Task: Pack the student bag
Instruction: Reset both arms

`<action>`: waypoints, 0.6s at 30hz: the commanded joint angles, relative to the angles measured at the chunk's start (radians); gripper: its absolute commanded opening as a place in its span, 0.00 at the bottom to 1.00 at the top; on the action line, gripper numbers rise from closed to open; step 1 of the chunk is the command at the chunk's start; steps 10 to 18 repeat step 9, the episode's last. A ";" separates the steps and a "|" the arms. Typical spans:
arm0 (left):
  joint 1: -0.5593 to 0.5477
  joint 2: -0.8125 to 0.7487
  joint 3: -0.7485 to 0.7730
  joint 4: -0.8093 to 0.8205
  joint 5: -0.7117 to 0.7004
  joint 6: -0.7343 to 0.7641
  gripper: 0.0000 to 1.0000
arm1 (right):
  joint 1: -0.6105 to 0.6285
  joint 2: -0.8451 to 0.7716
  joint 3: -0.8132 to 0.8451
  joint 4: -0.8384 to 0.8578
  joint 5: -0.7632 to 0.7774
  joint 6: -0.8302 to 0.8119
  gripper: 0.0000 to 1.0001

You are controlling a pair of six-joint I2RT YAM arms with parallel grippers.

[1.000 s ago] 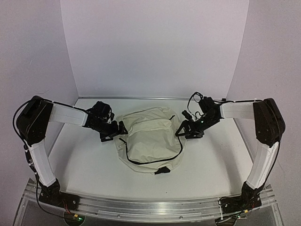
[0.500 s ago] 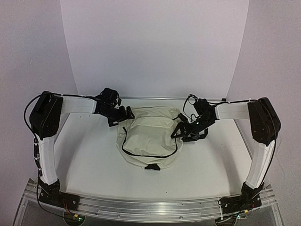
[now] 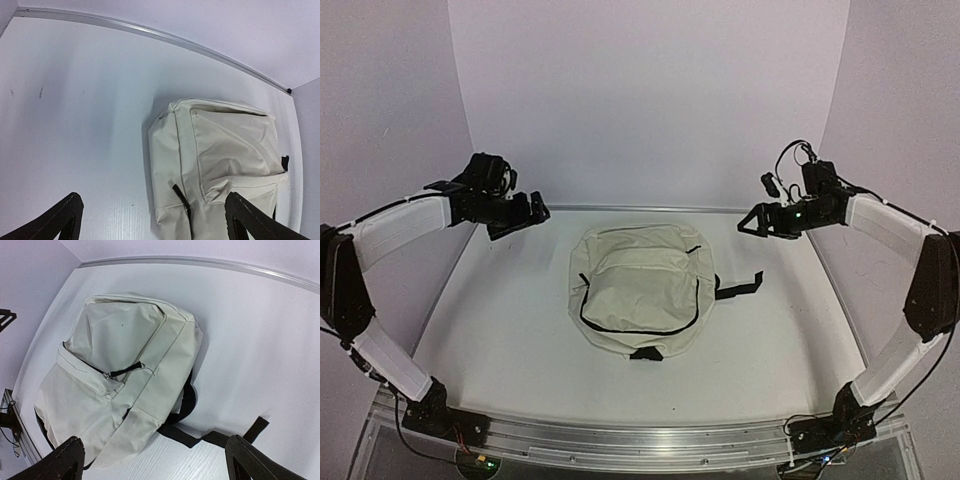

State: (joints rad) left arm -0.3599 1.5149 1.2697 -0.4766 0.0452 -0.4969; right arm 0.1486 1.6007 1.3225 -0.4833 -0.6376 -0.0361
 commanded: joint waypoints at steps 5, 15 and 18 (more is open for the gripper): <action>-0.005 -0.263 -0.190 -0.153 -0.150 0.098 1.00 | -0.094 -0.164 -0.198 -0.044 0.086 -0.107 0.98; -0.005 -0.299 -0.207 -0.186 -0.179 0.138 1.00 | -0.095 -0.172 -0.198 -0.048 0.083 -0.113 0.98; -0.005 -0.299 -0.207 -0.186 -0.179 0.138 1.00 | -0.095 -0.172 -0.198 -0.048 0.083 -0.113 0.98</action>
